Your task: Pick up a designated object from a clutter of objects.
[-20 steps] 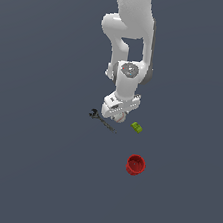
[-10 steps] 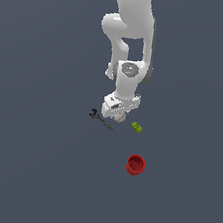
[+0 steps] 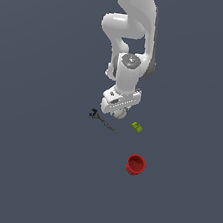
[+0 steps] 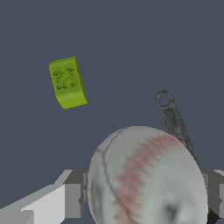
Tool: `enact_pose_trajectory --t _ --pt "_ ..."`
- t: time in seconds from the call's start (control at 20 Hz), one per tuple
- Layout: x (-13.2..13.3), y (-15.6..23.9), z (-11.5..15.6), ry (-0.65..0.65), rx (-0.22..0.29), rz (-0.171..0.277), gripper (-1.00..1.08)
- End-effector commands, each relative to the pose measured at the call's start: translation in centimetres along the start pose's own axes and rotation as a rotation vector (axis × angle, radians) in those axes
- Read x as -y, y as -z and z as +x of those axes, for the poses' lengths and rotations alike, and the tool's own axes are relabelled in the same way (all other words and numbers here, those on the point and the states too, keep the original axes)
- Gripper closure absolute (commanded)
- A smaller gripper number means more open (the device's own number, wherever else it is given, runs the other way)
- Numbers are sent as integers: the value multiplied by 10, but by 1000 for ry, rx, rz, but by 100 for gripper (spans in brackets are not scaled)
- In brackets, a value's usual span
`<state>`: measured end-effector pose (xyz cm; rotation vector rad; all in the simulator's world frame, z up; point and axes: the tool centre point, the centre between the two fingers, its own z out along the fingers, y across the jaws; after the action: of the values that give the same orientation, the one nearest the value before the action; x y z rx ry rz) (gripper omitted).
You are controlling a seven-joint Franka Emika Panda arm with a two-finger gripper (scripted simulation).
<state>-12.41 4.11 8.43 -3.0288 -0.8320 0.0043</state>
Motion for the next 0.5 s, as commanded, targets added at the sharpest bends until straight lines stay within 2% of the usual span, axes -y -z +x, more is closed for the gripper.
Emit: enact_pose_trajectory --t 0.0,0.45 --pt "-2 15 1 0 -2 -1 108" --pt "-12 86 1 1 -3 2 108"
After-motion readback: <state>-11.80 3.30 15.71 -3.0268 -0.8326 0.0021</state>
